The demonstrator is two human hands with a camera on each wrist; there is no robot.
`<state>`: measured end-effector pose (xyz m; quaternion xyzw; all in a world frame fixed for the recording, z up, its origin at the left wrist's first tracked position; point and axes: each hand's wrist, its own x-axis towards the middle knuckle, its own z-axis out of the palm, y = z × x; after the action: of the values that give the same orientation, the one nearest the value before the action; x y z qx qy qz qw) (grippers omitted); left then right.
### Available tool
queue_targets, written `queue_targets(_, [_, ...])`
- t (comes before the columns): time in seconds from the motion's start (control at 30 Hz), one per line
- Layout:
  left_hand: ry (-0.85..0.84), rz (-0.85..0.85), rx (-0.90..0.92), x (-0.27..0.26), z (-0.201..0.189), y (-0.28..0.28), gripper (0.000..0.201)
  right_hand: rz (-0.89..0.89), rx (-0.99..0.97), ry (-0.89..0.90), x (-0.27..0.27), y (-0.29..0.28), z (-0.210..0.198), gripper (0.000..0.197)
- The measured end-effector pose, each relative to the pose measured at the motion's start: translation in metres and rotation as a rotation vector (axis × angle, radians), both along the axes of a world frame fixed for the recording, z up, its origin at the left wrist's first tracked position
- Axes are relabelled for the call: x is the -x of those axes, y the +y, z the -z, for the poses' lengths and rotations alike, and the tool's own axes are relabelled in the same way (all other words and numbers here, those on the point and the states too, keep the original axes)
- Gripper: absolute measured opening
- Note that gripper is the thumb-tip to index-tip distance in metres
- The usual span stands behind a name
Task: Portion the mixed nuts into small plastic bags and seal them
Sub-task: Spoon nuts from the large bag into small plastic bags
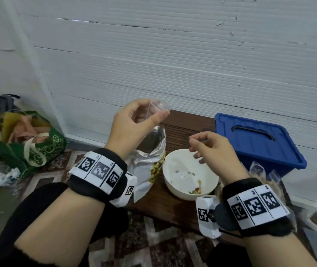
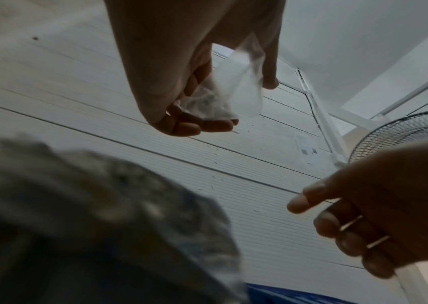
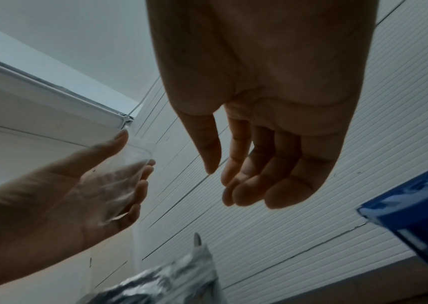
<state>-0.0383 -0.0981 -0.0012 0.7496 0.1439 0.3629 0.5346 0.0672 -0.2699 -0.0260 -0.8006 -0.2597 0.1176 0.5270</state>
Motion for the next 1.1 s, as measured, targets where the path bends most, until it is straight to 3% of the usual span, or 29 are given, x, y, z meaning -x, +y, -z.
queue_targets(0.2, [0.151,-0.097,-0.046,0.008,0.014,0.039,0.041,-0.051,0.121,-0.165,0.001,0.043,-0.001,0.018])
queue_targets(0.37, [0.358,-0.027,-0.026,0.009,0.034,0.055,0.033,-0.010,0.176,-0.297,-0.010,0.075,0.004,0.027])
queue_targets(0.5, [0.371,0.007,-0.033,0.008,0.041,0.060,0.046,-0.017,0.154,-0.374,-0.008,0.094,0.008,0.006])
queue_targets(0.67, [0.344,0.027,-0.006,0.008,0.042,0.060,0.050,-0.097,0.155,-0.382,-0.001,0.099,0.009,0.007])
queue_targets(0.73, [0.347,0.029,-0.002,0.008,0.043,0.059,0.048,-0.164,0.222,-0.386,-0.001,0.098,0.011,0.018])
queue_targets(0.97, [0.383,0.037,-0.009,0.010,0.045,0.061,0.048,-0.160,0.392,-0.781,0.001,0.088,0.012,0.014])
queue_targets(1.1, [0.400,0.024,-0.014,0.009,0.045,0.059,0.036,-0.204,0.388,-0.676,0.009,0.089,0.022,0.014])
